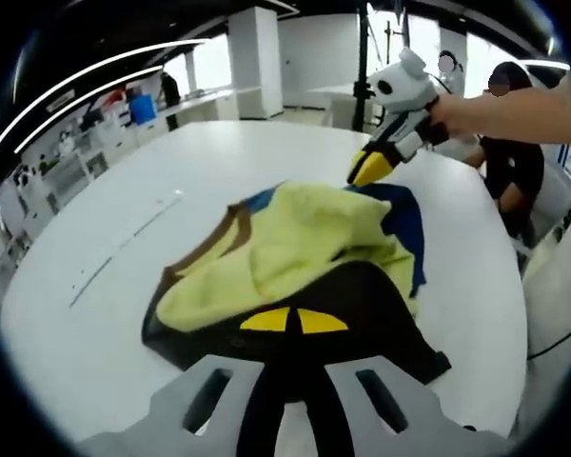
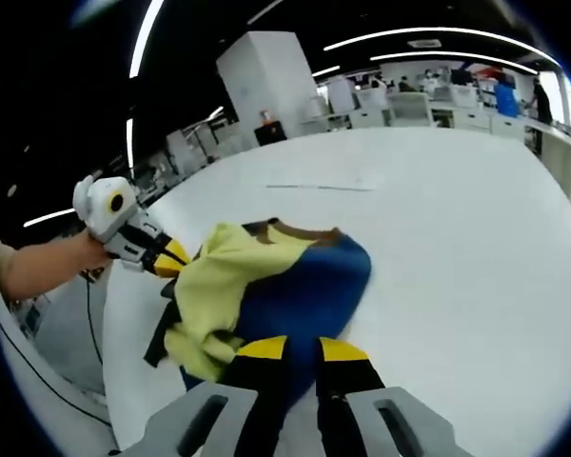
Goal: Fold the garment on the visible template until the final outline fits inside the template.
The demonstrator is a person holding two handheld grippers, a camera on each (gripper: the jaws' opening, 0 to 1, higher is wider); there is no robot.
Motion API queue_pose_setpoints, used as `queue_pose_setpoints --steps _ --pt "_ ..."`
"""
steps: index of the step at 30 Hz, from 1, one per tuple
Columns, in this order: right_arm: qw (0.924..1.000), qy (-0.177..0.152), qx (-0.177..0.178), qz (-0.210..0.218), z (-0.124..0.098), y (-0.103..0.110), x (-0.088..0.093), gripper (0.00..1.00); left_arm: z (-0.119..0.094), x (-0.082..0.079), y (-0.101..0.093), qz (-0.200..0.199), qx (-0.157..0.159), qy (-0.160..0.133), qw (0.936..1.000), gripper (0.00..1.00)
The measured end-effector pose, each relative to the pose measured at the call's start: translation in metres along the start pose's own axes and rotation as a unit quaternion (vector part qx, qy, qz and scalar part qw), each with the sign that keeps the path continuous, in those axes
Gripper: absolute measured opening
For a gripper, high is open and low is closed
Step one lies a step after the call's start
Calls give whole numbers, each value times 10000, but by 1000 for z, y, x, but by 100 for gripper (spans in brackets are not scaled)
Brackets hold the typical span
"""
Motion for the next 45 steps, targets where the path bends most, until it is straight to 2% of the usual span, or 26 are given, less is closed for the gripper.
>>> queue_pose_setpoints --steps 8,13,16,20,27,45 --pt "9996 53 136 261 -4 -6 8 9 -1 1 -1 6 -42 6 10000 0" --pt "9995 81 117 280 -3 -4 12 9 -2 -2 1 92 -148 -83 9998 0" --pt "9995 94 101 285 -3 -3 13 9 -3 -7 4 167 -256 -153 9994 10" --pt "9995 103 81 294 -3 -2 13 9 0 -12 3 222 -202 -199 9994 10" --pt "9991 234 38 349 1 -1 18 8 8 -9 -4 408 -136 -33 9991 9" --pt "9985 355 -129 398 7 2 24 0 14 -7 -6 426 -44 56 9991 0"
Point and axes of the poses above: the point that each gripper's makers call its tool centre point, and the gripper's own axes: z roughly forward along the fingers, y roughly to its left, x roughly out of its underside, the point moved 5 cm from there along -z, roughly backward along the fingers, and after that the axes turned 5 degrees about -x, right-handed, at the moved point
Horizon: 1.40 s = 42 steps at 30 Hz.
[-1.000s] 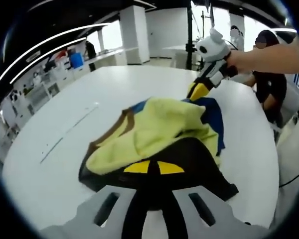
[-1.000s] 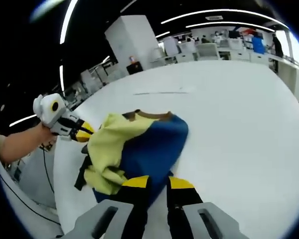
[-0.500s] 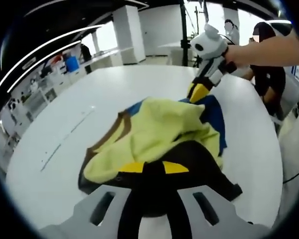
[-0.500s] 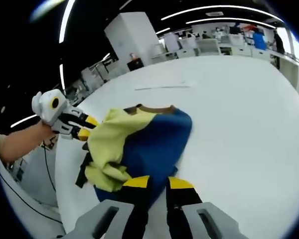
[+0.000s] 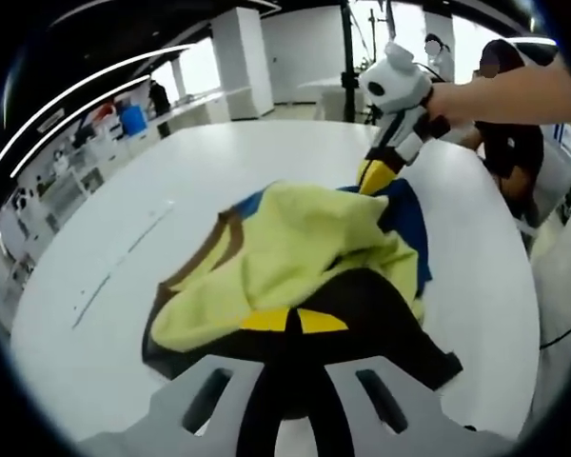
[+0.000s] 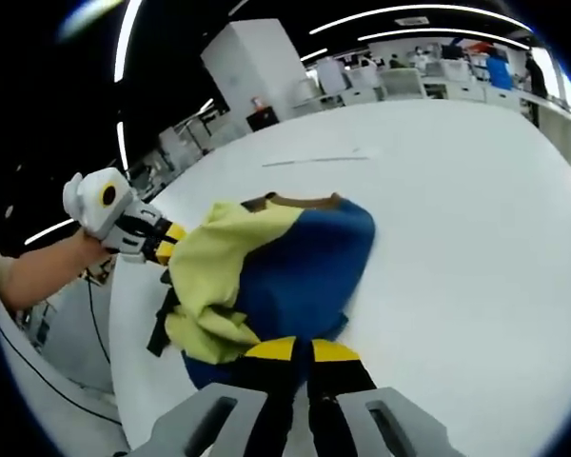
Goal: Fold the garment on the visible template until the final outline fits inside the template.
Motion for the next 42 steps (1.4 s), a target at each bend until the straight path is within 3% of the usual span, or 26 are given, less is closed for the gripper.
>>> queue_pose_setpoints --steps 7,13,25,35,42 --pt "10000 4 1 -41 0 0 0 0 -1 0 0 -14 -55 -15 10000 0" --pt "10000 -8 -5 -17 -1 0 1 0 -2 0 0 3 -74 -10 10000 6" --pt "10000 31 -11 -75 -1 3 1 0 8 10 -8 201 -46 330 9992 7" --pt "9999 47 -2 -104 -3 4 1 0 16 16 -8 109 -19 538 9985 5" --pt "9999 68 -8 -152 -1 4 1 0 14 16 -13 429 -84 550 9975 0"
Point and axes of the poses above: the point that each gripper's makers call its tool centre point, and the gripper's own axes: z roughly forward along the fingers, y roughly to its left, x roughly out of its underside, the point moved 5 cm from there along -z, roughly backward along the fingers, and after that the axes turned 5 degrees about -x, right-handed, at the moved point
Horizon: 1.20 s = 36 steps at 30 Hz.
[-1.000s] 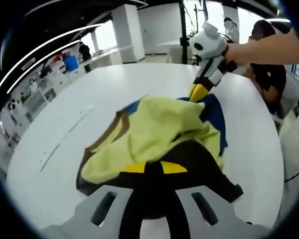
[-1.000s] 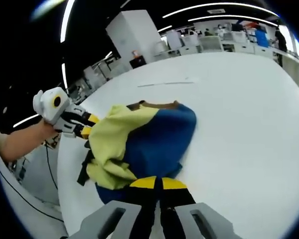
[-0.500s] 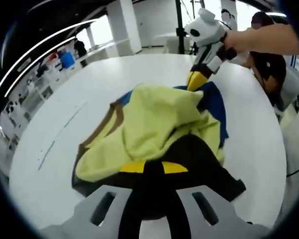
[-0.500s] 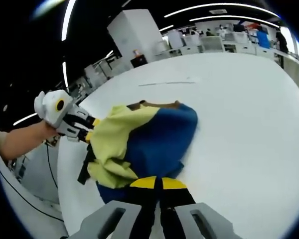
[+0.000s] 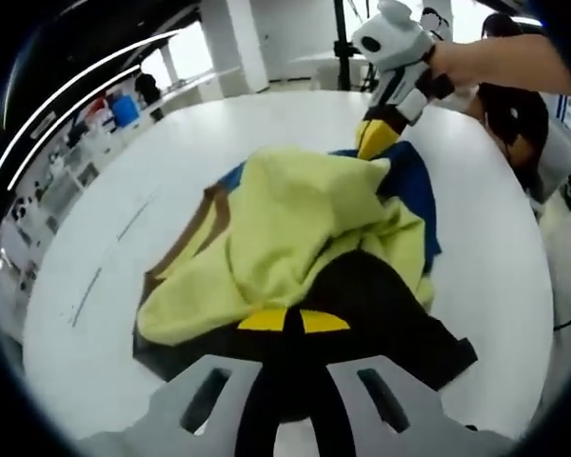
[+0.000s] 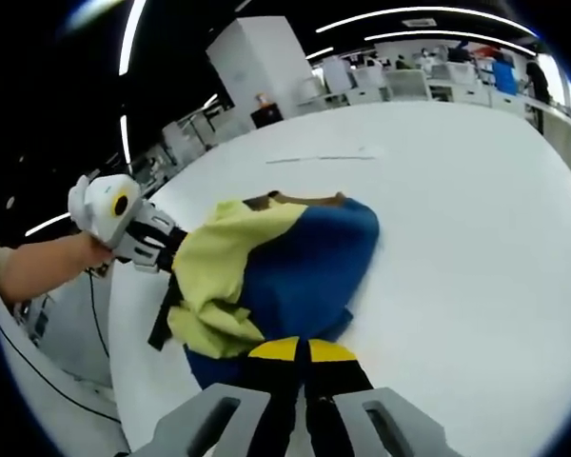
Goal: Fold the garment on the visible template until the final outline fits inside the template.
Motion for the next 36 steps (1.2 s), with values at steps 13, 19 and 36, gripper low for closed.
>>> queue_pose_setpoints --steps 13,19,36 --pt "10000 -80 20 12 -3 0 -3 0 -17 -2 5 -37 -80 -308 9995 0" --pt "9999 -161 42 26 -7 -1 -6 0 -27 3 9 -94 -128 -341 9993 0" --pt "9993 -255 261 -25 -19 -5 -12 0 -51 21 23 -431 -406 -356 9976 0"
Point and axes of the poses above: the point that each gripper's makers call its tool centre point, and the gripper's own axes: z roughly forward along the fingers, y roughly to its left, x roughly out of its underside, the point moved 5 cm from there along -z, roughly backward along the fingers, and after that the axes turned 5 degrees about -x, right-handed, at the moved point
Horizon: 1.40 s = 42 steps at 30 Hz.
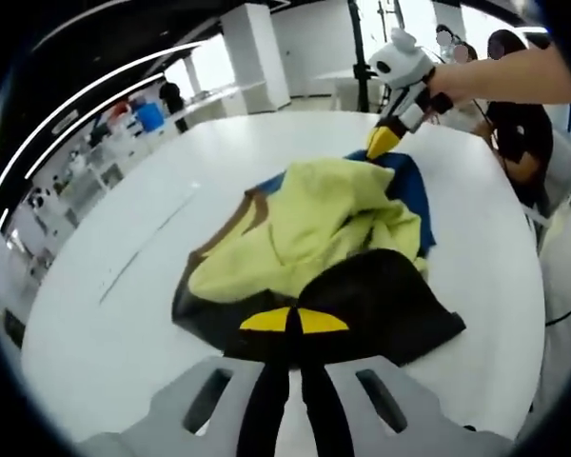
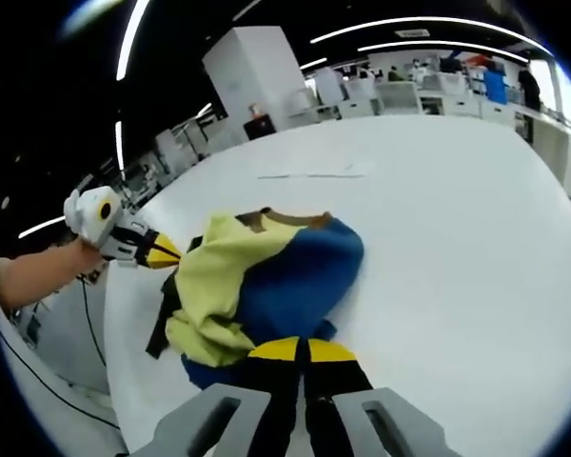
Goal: Fold the garment on the visible template until the final outline fits inside the template.
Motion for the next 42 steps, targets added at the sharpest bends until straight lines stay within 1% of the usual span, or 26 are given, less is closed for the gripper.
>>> queue_pose_setpoints --steps 3,12,21,26,28,31,33,36,39,42 --pt "10000 8 79 -12 -3 -3 -1 0 -6 5 6 -21 -90 38 10000 0" --pt "9997 45 215 -67 -9 -10 -5 0 -22 23 26 -269 -351 126 9989 0" --pt "9994 124 318 -108 -13 -17 -6 0 -32 39 42 -371 -488 268 9978 0" --pt "9992 156 366 -104 -15 -20 -7 0 -36 48 47 -334 -556 376 9972 0" --pt "9990 162 391 -106 -16 -22 -8 0 -39 52 50 -346 -590 429 9967 0" --pt "9989 170 423 -112 -17 -24 -9 0 -43 62 59 -424 -668 499 9956 0" --pt "9987 183 457 -128 -19 -26 -9 0 -45 64 61 -442 -728 547 9949 0" --pt "9982 218 529 -159 -22 -29 -10 0 -52 71 69 -514 -846 617 9932 0" --pt "9978 252 579 -182 -24 -33 -11 0 -58 76 75 -564 -925 663 9919 0" --pt "9974 290 630 -220 -25 -37 -13 0 -62 77 81 -676 -991 639 9907 0"
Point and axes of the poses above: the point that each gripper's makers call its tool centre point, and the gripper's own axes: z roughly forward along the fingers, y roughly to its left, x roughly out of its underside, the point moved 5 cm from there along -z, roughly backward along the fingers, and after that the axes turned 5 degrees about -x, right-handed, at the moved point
